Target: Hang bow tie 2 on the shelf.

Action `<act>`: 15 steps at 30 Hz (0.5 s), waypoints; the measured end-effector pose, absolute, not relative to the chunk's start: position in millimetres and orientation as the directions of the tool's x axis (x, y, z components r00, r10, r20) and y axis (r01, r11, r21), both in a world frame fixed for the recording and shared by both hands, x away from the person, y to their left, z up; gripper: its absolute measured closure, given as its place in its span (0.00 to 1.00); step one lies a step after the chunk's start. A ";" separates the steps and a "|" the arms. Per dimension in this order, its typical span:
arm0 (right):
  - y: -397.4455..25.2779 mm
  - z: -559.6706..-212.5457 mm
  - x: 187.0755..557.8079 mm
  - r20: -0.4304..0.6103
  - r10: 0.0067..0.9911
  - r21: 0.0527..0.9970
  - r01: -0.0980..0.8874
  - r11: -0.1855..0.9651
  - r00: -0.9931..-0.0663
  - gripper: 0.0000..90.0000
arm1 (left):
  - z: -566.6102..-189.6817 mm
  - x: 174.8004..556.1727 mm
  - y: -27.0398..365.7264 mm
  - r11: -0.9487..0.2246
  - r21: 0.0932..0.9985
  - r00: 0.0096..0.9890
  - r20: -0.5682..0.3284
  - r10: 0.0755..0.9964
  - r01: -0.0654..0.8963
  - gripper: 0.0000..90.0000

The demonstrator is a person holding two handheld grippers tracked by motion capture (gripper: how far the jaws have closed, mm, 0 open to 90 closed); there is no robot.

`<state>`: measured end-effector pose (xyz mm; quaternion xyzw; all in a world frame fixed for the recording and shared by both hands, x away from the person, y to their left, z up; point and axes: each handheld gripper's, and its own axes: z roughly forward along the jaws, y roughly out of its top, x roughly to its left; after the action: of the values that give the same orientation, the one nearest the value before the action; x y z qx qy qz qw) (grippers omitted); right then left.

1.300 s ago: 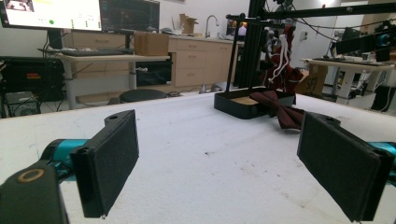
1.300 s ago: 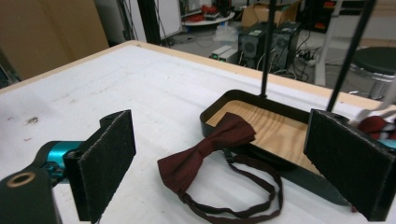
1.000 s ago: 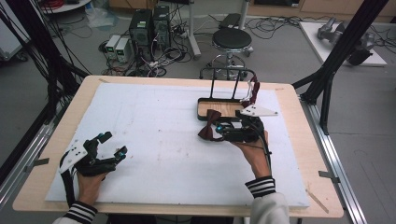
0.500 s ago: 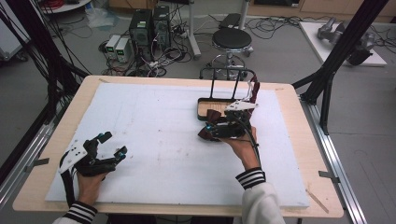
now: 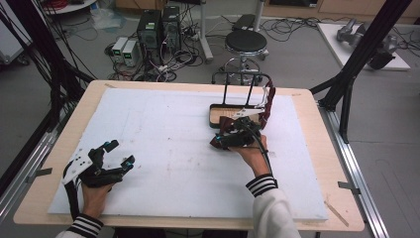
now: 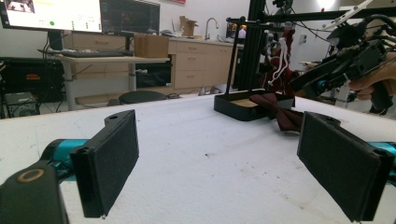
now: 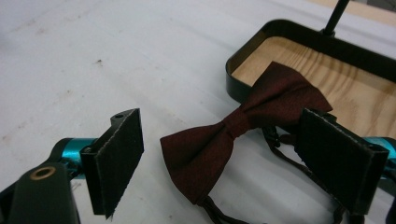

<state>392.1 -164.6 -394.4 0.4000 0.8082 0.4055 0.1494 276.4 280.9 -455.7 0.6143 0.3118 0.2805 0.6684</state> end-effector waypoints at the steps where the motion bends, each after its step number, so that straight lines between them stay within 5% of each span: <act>1: -164.0 -395.8 393.2 0.084 0.768 0.769 0.532 0.355 -0.634 0.17 | -455.7 276.5 280.9 0.090 0.996 0.648 -0.073 0.758 0.007 0.15; 15: -152.8 -409.6 404.9 0.090 0.792 0.691 0.611 0.386 -0.603 0.25 | -455.8 275.9 281.3 0.092 0.996 0.648 -0.073 0.758 0.003 0.15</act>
<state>404.9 -152.8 -409.6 0.4265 0.8226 0.3535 0.1283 275.9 281.3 -455.8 0.6120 0.3111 0.2815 0.6703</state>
